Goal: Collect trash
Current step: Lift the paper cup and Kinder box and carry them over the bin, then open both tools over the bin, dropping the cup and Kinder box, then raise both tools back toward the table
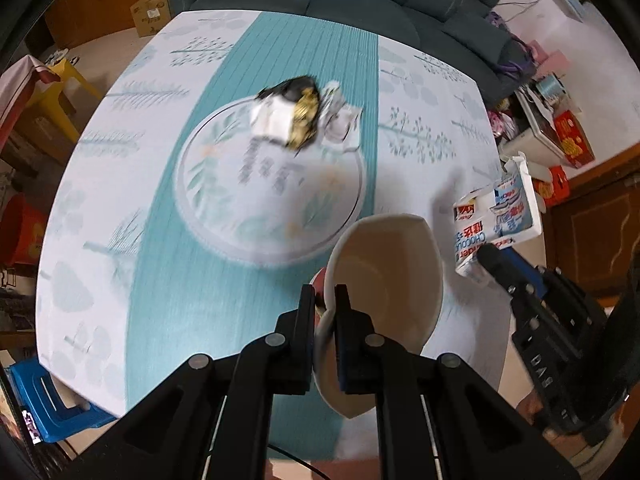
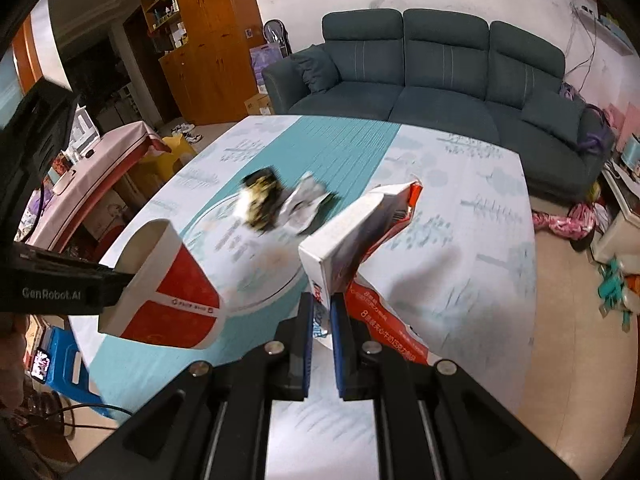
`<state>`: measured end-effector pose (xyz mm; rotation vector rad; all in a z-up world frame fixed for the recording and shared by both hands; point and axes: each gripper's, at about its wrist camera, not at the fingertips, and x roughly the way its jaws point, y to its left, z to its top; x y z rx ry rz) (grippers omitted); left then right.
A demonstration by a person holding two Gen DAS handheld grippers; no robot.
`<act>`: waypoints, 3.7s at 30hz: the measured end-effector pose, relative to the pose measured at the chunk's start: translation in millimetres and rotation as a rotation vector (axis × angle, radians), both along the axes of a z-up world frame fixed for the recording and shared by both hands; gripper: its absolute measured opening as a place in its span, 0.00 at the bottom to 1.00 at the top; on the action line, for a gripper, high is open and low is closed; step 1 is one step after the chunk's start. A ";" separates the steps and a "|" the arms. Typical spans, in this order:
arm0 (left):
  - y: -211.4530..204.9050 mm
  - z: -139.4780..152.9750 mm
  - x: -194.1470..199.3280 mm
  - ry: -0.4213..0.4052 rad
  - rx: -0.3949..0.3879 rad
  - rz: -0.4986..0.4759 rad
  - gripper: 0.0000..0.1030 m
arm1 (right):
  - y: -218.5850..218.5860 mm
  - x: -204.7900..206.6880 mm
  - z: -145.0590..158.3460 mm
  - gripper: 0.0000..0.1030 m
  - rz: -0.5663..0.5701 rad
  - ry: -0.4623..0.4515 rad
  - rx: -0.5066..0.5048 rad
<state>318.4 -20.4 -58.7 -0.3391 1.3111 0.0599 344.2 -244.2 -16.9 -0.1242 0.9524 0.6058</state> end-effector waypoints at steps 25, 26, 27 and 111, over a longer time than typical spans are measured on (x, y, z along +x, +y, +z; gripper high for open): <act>110.4 -10.1 -277.2 -0.007 -0.109 -0.132 0.06 | 108.6 -296.5 32.4 0.08 -0.112 0.078 -0.058; 109.7 -15.0 -283.3 -0.001 -0.112 -0.127 0.06 | 111.0 -300.7 29.5 0.08 -0.105 0.084 -0.064; 109.0 -20.1 -287.8 0.004 -0.116 -0.122 0.06 | 114.8 -307.4 23.9 0.08 -0.087 0.097 -0.075; 76.4 55.5 -272.9 -0.217 0.193 -0.132 0.70 | 98.2 -288.1 49.3 0.41 -0.240 0.133 -0.111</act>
